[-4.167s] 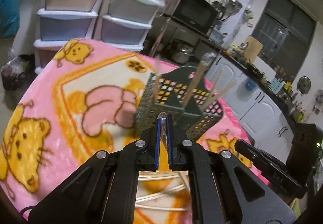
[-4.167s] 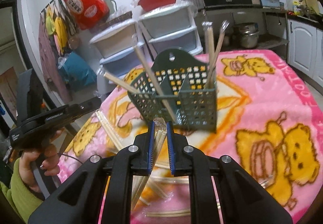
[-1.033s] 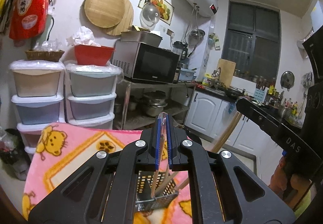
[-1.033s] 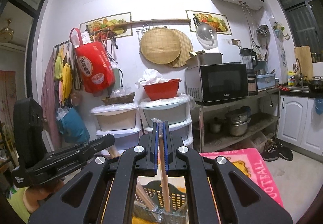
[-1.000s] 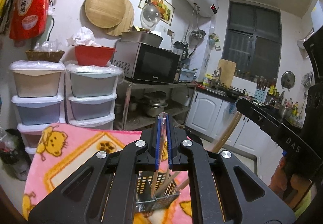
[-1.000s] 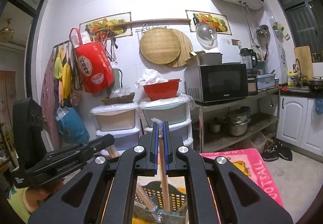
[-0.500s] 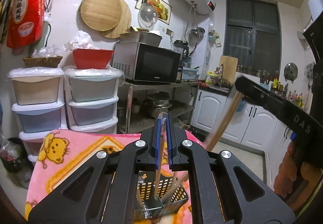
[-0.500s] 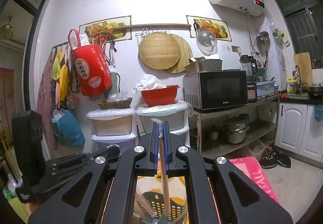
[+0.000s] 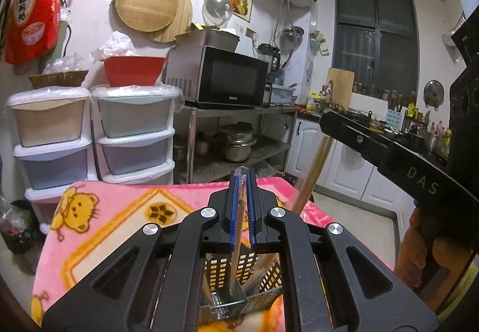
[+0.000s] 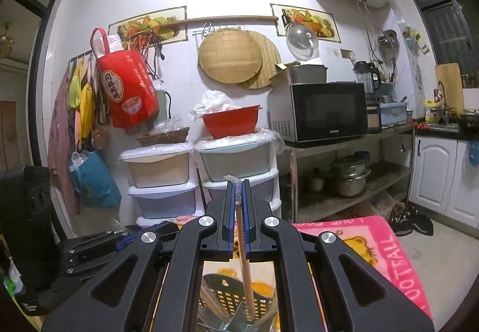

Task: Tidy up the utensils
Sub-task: 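Lower both held chopsticks upright into the holder slots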

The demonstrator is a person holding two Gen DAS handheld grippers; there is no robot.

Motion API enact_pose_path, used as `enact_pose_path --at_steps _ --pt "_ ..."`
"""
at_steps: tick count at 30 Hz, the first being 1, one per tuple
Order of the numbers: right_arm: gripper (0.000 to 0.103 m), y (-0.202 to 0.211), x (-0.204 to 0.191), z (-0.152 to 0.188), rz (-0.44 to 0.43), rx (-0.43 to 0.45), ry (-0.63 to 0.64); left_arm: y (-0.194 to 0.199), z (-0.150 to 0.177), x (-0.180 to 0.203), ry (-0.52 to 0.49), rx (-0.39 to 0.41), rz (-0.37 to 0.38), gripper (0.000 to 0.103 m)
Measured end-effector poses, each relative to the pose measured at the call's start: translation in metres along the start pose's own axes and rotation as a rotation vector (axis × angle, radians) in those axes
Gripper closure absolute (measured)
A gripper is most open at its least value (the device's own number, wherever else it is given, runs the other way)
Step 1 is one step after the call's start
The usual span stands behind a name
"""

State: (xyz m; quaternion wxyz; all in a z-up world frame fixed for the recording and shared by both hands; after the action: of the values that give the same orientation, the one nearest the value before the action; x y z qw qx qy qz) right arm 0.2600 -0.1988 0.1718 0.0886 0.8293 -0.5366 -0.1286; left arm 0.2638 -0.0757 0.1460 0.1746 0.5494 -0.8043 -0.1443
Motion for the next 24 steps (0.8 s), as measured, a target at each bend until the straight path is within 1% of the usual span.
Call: enact_pose_path --at_steps 7,11,24 --pt "0.098 -0.009 -0.001 0.013 -0.018 -0.009 -0.010 -0.013 0.015 -0.001 -0.002 -0.046 0.000 0.100" --pt "0.098 -0.015 0.003 0.023 -0.026 -0.028 -0.023 -0.019 0.022 0.000 0.000 -0.070 0.001 0.100" --pt "0.098 -0.032 0.012 0.048 -0.032 -0.079 -0.069 -0.032 0.040 -0.004 0.016 -0.121 0.004 0.100"
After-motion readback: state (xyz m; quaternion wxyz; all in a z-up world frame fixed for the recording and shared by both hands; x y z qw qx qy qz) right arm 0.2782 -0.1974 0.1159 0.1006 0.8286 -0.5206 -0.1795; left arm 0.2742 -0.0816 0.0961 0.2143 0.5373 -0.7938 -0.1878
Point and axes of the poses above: each gripper's, at about its wrist camera, not at the fingertips, and y roughly against the way its jaws point, x to its right, z to its underside, the point moved 6 cm from there along -y, roughly the way its jaws point, and after that the axes turned 11 degrees about -x, right-handed, at the moved point
